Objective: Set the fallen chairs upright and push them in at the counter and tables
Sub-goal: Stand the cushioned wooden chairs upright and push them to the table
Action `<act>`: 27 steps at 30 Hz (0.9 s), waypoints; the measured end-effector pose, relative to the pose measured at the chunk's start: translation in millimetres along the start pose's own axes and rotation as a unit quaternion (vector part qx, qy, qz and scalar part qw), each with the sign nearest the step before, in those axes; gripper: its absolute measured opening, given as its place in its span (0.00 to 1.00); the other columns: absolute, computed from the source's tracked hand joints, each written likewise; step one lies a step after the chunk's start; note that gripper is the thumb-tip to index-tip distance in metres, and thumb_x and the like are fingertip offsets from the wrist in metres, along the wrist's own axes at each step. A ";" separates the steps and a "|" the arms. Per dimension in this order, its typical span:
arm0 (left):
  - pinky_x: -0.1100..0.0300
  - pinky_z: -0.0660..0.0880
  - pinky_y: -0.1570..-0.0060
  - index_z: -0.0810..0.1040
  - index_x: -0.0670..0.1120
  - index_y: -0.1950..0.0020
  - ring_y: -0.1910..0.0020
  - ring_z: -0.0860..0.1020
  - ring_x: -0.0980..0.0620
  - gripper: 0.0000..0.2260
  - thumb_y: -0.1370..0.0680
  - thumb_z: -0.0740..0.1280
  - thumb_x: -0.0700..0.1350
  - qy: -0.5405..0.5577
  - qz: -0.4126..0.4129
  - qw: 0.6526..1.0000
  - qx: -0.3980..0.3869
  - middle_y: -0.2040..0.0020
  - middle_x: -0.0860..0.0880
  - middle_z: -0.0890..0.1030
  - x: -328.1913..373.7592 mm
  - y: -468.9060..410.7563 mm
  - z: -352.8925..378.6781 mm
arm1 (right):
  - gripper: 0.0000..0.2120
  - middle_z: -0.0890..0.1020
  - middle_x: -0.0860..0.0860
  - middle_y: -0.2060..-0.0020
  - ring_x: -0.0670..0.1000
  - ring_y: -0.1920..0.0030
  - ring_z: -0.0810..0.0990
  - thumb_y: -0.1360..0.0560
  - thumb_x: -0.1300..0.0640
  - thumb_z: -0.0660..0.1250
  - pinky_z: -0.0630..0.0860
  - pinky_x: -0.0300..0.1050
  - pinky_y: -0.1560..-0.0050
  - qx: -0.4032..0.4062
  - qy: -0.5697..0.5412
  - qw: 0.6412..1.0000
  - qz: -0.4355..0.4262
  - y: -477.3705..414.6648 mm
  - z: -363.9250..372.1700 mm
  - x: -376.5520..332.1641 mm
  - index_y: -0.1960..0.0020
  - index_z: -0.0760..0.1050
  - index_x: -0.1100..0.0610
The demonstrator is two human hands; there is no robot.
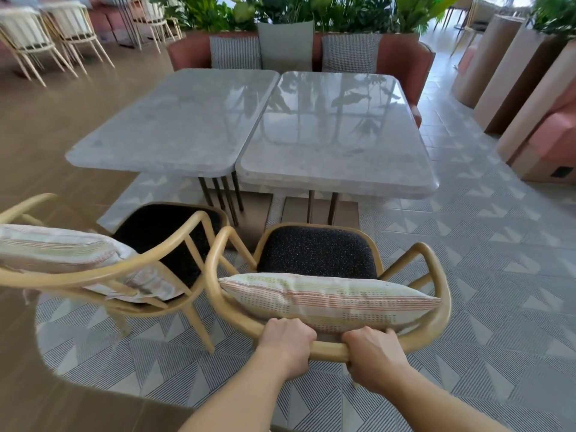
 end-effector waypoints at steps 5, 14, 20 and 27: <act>0.52 0.69 0.55 0.75 0.51 0.56 0.51 0.78 0.43 0.05 0.29 0.66 0.43 -0.002 -0.005 1.000 0.007 0.53 0.47 0.80 -16.1 -2.5 -5.9 | 0.05 0.81 0.46 0.57 0.52 0.52 0.80 0.29 0.56 0.62 0.66 0.51 0.50 0.015 -0.009 1.000 -0.005 -11.4 -3.5 -11.9 0.57 0.72 0.46; 0.52 0.68 0.52 0.77 0.51 0.52 0.49 0.78 0.43 0.07 0.28 0.66 0.41 -0.003 -0.022 0.999 0.030 0.51 0.47 0.80 -20.7 -21.6 -15.1 | 0.04 0.80 0.45 0.59 0.50 0.52 0.79 0.29 0.55 0.61 0.67 0.50 0.50 0.028 -0.005 1.000 -0.006 -32.3 -14.3 -1.2 0.57 0.73 0.46; 0.52 0.67 0.51 0.75 0.52 0.53 0.48 0.78 0.43 0.07 0.28 0.65 0.41 0.009 -0.030 0.999 0.037 0.50 0.47 0.80 -20.9 -22.1 -11.5 | 0.04 0.79 0.45 0.61 0.49 0.53 0.79 0.29 0.54 0.61 0.65 0.49 0.54 0.041 -0.001 0.999 -0.009 -32.1 -13.2 -1.6 0.59 0.71 0.45; 0.51 0.63 0.45 0.75 0.55 0.50 0.49 0.75 0.48 0.08 0.28 0.67 0.52 0.094 -0.046 0.990 0.092 0.50 0.52 0.80 -29.5 -8.8 -12.0 | 0.02 0.78 0.44 0.57 0.48 0.51 0.77 0.29 0.52 0.62 0.64 0.45 0.52 0.082 -0.030 0.996 0.005 -21.0 -17.6 -6.8 0.57 0.70 0.45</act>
Point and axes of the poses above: each hand's wrist, its own y-axis away from the middle knuckle, its own z-axis out of the palm, x = y × z, the point moved 6 cm from there along -y, towards the middle knuckle
